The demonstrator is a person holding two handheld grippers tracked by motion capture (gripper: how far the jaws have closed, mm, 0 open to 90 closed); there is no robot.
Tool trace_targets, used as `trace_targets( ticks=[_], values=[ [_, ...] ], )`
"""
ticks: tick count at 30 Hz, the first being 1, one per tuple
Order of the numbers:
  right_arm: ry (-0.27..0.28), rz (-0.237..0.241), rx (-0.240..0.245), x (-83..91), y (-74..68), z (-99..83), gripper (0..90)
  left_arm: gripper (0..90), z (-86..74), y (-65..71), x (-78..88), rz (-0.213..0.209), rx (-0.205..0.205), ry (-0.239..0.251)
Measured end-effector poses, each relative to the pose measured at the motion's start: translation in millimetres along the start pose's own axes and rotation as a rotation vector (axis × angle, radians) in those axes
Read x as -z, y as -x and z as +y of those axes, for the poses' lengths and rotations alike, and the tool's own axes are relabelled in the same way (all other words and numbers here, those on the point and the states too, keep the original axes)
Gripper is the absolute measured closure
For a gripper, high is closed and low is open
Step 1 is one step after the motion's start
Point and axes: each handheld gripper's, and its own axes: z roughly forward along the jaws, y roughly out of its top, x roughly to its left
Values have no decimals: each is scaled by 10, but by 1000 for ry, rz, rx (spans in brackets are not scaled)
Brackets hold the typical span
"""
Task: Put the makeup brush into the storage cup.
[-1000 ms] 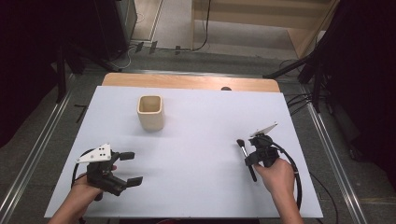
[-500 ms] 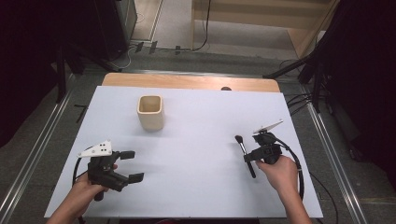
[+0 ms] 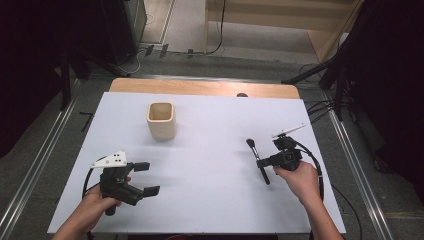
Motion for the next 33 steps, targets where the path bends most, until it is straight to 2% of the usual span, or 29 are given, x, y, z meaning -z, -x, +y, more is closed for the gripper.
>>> trace_targets(
  ticks=[2,4,8,11,16,18,21,22,24,29,33],
  values=[
    [22,21,18,15,-19,8,801,5,8,8,-12,38,-5,7],
    [41,38,33,19,-35,14,801,4,14,-3,-23,39,11,3],
    [80,88,44,20,-80,10,801,5,30,-21,-58,28,7,-31],
    [92,102,56,15,-124,7,801,5,41,-35,-108,47,32,-49],
    [115,156,72,-6,-179,7,801,5,74,-31,-131,8,38,-36],
    [121,154,87,-10,-209,6,801,5,89,-27,-132,13,43,-28],
    [142,178,114,-7,-249,2,801,9,114,-25,-126,21,45,-20],
    [149,188,124,-7,-257,3,801,55,121,-26,-123,17,55,-10],
    [162,205,135,-4,-282,-1,801,75,145,-40,-124,9,74,-4],
    [172,239,136,-26,-326,-2,800,75,196,-38,-156,4,88,-13],
    [179,245,140,-54,-355,-4,801,76,232,-25,-177,-13,85,-23]
  ],
)
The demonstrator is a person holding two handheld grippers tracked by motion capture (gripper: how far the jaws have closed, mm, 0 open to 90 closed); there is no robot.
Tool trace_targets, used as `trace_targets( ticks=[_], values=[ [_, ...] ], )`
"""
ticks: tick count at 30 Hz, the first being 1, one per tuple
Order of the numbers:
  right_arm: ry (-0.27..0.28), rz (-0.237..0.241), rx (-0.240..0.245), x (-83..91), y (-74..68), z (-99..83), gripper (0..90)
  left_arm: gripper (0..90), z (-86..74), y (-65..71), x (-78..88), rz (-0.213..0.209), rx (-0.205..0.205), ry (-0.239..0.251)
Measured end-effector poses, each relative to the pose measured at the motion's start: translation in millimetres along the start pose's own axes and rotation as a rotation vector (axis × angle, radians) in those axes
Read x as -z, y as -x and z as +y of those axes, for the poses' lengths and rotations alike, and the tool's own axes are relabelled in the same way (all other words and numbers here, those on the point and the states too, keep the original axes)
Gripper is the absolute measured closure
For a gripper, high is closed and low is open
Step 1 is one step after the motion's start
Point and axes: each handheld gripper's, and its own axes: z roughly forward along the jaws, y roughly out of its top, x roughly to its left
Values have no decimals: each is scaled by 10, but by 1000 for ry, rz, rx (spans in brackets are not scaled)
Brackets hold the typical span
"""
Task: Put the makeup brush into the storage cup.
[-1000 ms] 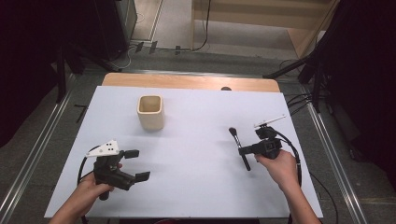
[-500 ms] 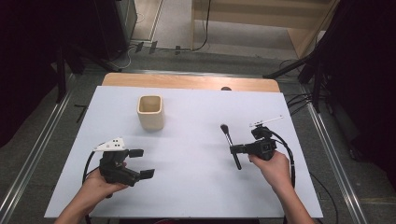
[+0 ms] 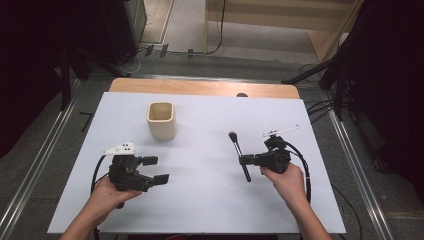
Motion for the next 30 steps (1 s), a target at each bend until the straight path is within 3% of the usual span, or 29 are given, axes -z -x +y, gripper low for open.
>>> trace_targets(
  ticks=[10,13,16,18,21,24,30],
  values=[
    [8,16,22,-92,-72,10,800,80,65,37,-35,7,-6,-12],
    [18,32,20,-102,-81,15,800,81,87,43,-56,4,-24,-14],
    [16,39,21,-120,-98,16,800,87,116,41,-78,-3,-7,-17],
    [15,41,22,-133,-111,17,800,143,135,41,-87,-2,-11,-18],
    [25,45,17,-146,-131,19,800,142,158,42,-112,-21,-18,-20],
    [36,56,12,-151,-146,27,800,149,186,44,-148,-13,-12,-32],
    [56,56,14,-164,-189,34,800,155,254,76,-189,-5,4,-2]
  ],
)
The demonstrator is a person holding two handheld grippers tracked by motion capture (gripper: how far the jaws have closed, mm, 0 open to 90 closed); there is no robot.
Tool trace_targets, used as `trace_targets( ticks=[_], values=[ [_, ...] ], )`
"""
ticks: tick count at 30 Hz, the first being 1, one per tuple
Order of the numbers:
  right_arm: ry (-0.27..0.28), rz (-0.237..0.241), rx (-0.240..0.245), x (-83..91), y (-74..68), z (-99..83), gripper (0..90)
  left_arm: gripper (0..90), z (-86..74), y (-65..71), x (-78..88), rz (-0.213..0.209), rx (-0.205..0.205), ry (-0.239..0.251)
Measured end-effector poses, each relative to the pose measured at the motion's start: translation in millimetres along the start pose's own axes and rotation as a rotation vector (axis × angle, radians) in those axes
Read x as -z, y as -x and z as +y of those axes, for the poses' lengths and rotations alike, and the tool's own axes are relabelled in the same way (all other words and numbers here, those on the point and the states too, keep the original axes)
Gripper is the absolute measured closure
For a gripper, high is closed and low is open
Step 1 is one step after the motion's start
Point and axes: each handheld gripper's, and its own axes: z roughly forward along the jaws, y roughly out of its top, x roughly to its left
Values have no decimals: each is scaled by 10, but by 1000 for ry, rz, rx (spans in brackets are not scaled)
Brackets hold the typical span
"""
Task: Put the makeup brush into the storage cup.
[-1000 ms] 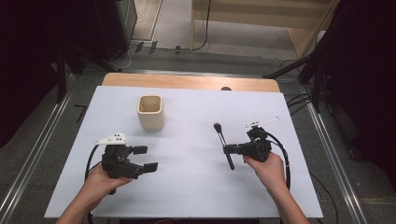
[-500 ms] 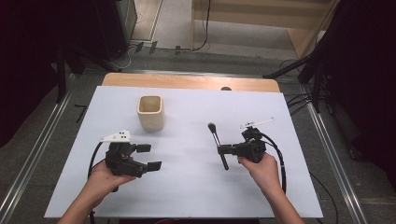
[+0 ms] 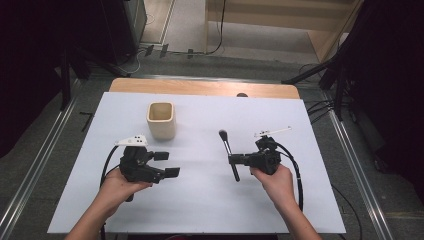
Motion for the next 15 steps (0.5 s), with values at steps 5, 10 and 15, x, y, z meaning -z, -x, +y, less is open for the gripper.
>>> trace_targets(
  ticks=[5,10,15],
  values=[
    [24,21,-23,-14,-17,10,800,197,55,18,-23,-8,-5,21],
    [27,27,-13,-58,-64,15,800,239,132,28,-54,-31,15,19],
    [30,40,-7,-108,-108,17,800,239,168,26,-105,-46,30,42]
  ],
)
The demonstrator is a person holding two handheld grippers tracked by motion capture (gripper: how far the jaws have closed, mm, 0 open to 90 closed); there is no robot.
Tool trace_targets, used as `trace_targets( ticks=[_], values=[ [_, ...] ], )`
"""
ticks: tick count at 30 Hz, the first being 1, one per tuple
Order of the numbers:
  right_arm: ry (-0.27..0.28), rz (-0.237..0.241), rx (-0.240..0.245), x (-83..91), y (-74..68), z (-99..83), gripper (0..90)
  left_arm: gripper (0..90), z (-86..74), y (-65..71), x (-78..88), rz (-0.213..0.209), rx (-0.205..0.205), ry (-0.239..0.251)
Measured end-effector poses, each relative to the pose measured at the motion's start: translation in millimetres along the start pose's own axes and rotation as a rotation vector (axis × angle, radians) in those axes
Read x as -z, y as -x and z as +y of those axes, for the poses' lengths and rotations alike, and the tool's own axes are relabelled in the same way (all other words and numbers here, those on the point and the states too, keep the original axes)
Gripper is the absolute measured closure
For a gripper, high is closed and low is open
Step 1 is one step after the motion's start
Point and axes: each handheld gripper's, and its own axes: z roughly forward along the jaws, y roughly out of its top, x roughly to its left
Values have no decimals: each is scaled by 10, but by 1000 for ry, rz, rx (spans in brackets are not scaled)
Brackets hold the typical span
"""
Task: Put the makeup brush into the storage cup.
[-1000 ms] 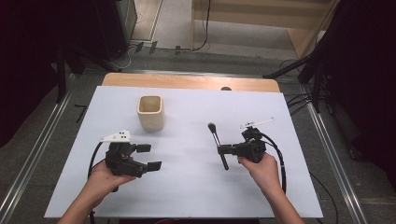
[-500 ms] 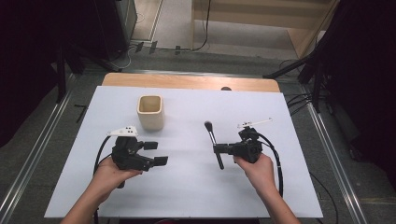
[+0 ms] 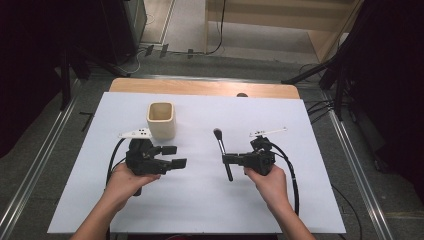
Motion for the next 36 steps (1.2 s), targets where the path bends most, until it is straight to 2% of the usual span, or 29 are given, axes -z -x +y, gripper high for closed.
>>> trace_targets(
  ticks=[10,12,20,29,31,36],
  values=[
    [2,41,-2,-86,-32,-3,800,240,50,-19,-123,-4,20,0],
    [6,41,3,-98,-41,-2,800,240,57,-21,-150,-2,15,-6],
    [15,52,0,-166,-79,-13,800,242,102,-16,-253,-8,45,13],
    [12,65,-9,-249,-138,-32,801,255,114,-12,-351,1,55,10],
    [16,66,-7,-261,-152,-35,801,268,117,-15,-369,2,71,12],
    [22,69,-1,-280,-177,-42,801,278,122,-22,-418,-8,80,9]
  ],
)
